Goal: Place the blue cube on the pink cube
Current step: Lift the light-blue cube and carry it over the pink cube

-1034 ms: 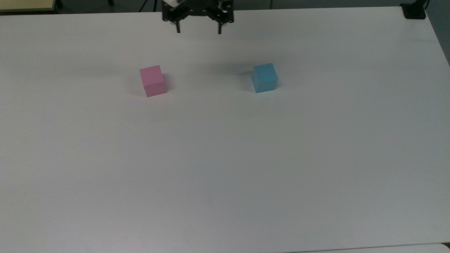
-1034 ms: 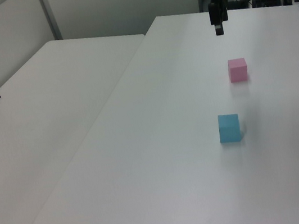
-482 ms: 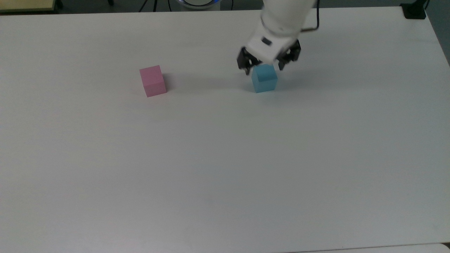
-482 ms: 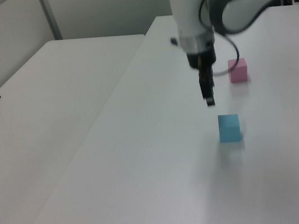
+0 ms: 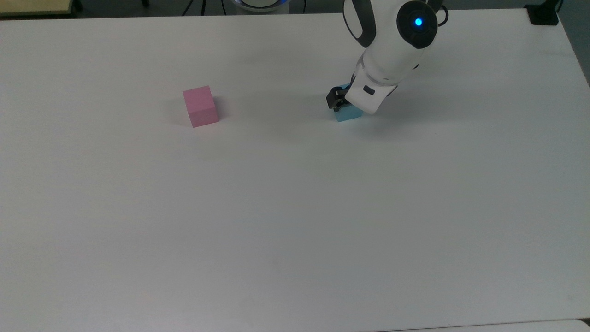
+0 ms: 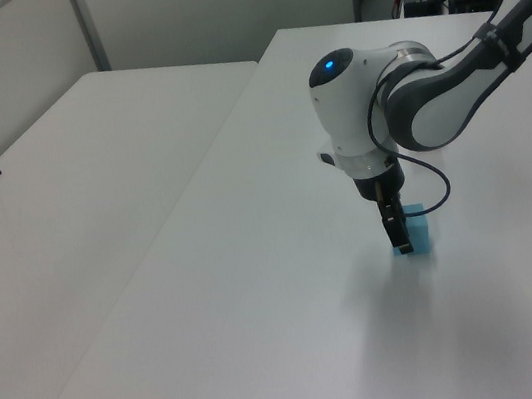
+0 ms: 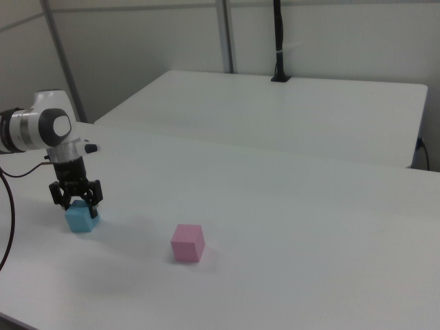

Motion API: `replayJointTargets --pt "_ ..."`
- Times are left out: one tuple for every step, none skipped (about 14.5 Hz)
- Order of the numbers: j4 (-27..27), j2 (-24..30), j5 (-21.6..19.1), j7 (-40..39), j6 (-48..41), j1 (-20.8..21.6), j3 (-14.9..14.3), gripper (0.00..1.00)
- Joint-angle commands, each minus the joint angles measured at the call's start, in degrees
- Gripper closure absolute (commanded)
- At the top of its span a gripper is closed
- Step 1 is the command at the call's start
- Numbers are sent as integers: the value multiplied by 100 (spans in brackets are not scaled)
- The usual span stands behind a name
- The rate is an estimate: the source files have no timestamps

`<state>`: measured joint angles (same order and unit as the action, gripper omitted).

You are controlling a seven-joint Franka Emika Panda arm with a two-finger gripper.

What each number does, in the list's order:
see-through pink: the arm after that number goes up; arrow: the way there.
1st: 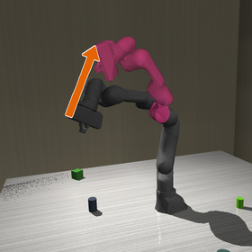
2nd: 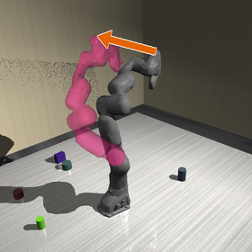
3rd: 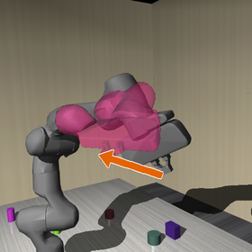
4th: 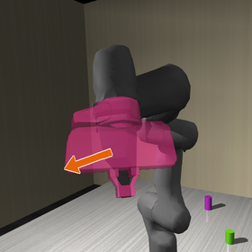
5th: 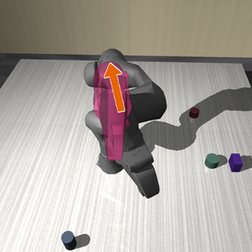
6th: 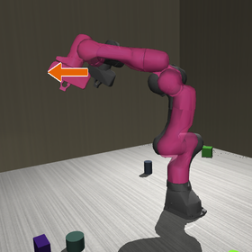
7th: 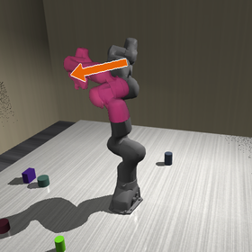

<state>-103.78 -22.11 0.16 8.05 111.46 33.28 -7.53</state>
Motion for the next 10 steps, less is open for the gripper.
replayJointTargets --pt "-300 364 55 -435 -44 -5 -126 84" --pt "-257 539 46 -531 -385 -136 -126 95" --pt "-204 732 28 -576 -623 -276 -135 96" --pt "-47 1030 -7 -663 -956 -548 -135 96" --pt "94 1190 -24 -777 -1203 -759 -135 96" --pt "330 1330 -24 -970 -1562 -1127 -135 95" --pt "472 1367 -24 -1146 -1731 -1391 -135 95" --pt "586 1367 -24 -1374 -1837 -1629 -143 95" --pt "622 1358 36 -1698 -1847 -1945 -170 95" --pt "623 1332 63 -1875 -1786 -2104 -283 95"
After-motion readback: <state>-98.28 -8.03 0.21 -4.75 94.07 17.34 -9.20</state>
